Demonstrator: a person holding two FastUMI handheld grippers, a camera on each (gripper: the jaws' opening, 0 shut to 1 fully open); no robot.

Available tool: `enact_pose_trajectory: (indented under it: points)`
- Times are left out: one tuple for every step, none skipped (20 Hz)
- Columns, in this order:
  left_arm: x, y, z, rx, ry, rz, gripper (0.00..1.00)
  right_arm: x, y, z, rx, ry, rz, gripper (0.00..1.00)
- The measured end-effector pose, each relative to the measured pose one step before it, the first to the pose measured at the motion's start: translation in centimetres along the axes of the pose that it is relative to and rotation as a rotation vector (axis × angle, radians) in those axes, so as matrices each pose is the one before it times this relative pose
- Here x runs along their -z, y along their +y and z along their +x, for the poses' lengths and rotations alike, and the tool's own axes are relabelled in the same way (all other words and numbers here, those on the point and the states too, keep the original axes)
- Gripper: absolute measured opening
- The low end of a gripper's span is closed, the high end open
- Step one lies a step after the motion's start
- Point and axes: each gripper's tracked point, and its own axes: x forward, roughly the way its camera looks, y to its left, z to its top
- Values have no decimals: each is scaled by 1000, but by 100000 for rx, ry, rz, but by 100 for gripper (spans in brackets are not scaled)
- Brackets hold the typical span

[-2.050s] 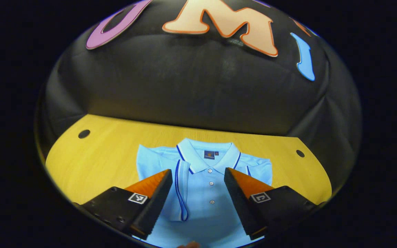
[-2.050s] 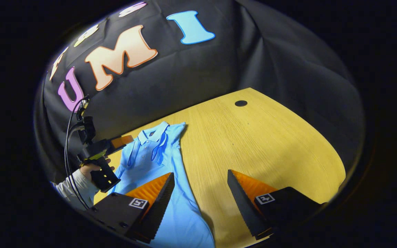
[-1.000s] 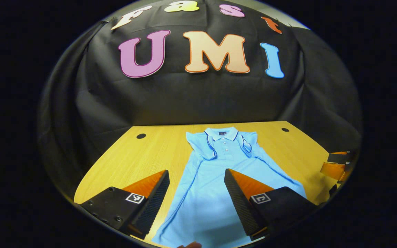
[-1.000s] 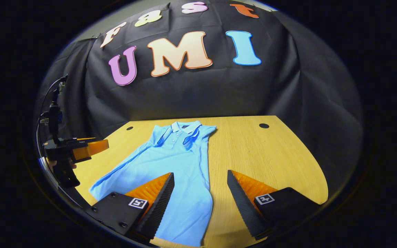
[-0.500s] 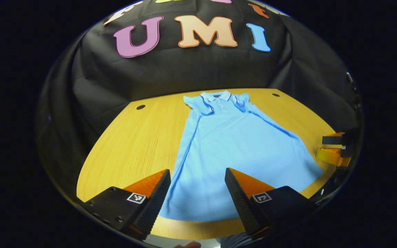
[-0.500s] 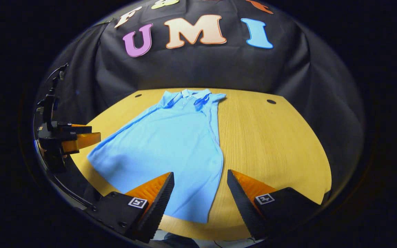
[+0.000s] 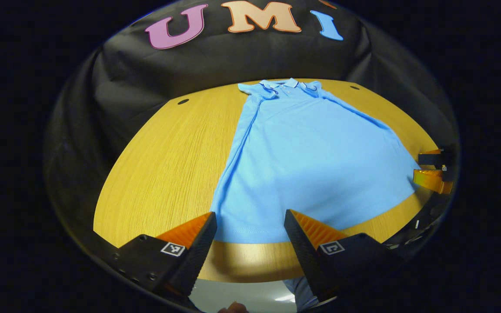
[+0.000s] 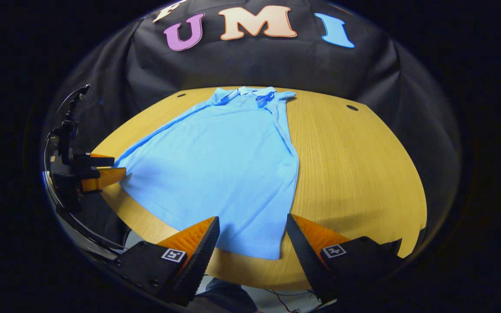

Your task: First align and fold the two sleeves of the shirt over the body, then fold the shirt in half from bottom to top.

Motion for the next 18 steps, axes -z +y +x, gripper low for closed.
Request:
enact_pose_trajectory:
  points:
    - [622, -7, 115, -545, 1790, 858, 96, 406, -33, 159, 242, 1566, 374, 98]
    - [-315, 8, -52, -136, -2003, 371, 96, -543, 69, 76, 227, -2548, 139, 98]
    - [119, -149, 105, 603, -67, -70, 97, 257, -12, -10, 111, 1413, -124, 94]
    - [61, 147, -175, -227, -700, -1445, 95, -61, -26, -77, -18, -860, -504, 98]
    - [-133, -257, 232, 1230, -768, -3579, 94, 128, 179, 140, -433, 569, -845, 94]
    - [507, -921, -12, 2215, 611, -4714, 90, 22, 355, -191, -1452, -159, -567, 93]
    - [-98, -723, 104, 730, -723, -3896, 80, 18, 376, 97, -1778, 528, -1290, 93]
    - [302, -245, -202, -485, 1497, -118, 59, 19, 496, 9, -1644, 901, -1271, 79]
    - [50, -544, -15, 1117, 630, 2442, 53, -22, 387, 51, -1630, 427, -498, 65]
    - [-74, -909, -33, 1676, 98, 2756, 40, 52, 443, 71, -1234, 794, 77, 51]
    - [49, -254, 20, -1284, 175, 3019, 29, -153, 323, 247, -920, -404, 366, 40]
    - [-106, 26, 52, -2455, -107, 3043, 6, -47, 205, 9, 100, 307, 696, 20]
    - [15, 221, 40, -2580, 989, 2705, 3, -152, 3, -223, -187, -630, 648, 15]
    - [150, 16, 29, -2136, 1918, 796, 0, 33, -10, 227, -197, 16, 848, 5]
    - [-22, -108, 23, -19, 2026, -1468, 0, 75, 89, 5, -364, 45, 390, 3]
    - [-373, -589, 28, 3122, -394, -4276, 0, -40, 24, 100, -476, -145, 482, 3]
    - [-97, -339, -52, 828, 388, -4334, 0, 35, 91, -42, -624, 806, -286, 3]
    - [-81, 137, 132, -426, -914, -1691, 0, -46, 72, 43, -311, 19, -94, 3]
